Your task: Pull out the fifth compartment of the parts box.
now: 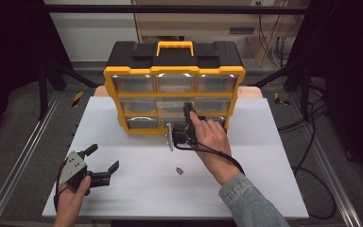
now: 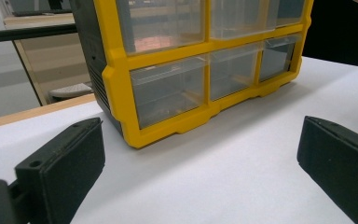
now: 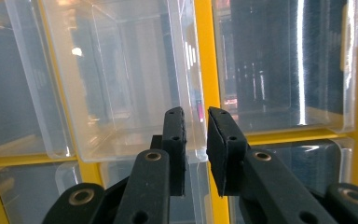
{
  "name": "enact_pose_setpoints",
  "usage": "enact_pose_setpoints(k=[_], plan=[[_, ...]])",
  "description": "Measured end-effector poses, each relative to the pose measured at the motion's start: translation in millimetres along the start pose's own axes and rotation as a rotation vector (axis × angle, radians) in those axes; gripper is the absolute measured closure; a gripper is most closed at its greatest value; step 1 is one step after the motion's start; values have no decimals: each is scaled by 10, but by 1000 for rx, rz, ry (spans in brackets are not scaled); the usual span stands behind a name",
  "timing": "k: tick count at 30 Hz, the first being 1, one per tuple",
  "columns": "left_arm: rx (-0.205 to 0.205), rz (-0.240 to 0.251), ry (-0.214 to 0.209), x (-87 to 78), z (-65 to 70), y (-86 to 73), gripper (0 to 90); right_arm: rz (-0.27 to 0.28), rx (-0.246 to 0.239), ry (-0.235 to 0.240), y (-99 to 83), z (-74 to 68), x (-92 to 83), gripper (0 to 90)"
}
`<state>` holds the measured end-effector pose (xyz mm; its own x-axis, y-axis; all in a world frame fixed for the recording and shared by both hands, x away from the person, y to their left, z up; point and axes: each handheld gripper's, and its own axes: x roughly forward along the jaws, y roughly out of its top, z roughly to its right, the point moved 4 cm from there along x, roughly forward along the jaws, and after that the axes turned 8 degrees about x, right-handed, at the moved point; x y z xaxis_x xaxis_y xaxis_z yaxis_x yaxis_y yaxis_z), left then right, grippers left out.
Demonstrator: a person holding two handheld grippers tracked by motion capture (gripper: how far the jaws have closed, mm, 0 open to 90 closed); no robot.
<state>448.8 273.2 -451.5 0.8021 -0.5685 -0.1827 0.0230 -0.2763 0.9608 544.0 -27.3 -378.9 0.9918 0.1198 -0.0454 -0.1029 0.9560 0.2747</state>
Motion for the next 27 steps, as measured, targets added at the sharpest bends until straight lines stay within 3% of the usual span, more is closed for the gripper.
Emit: enact_pose_setpoints(k=[27], plan=[[1, 0, -1, 3, 13, 5, 6, 18, -20, 5, 24, -30, -286, 768]])
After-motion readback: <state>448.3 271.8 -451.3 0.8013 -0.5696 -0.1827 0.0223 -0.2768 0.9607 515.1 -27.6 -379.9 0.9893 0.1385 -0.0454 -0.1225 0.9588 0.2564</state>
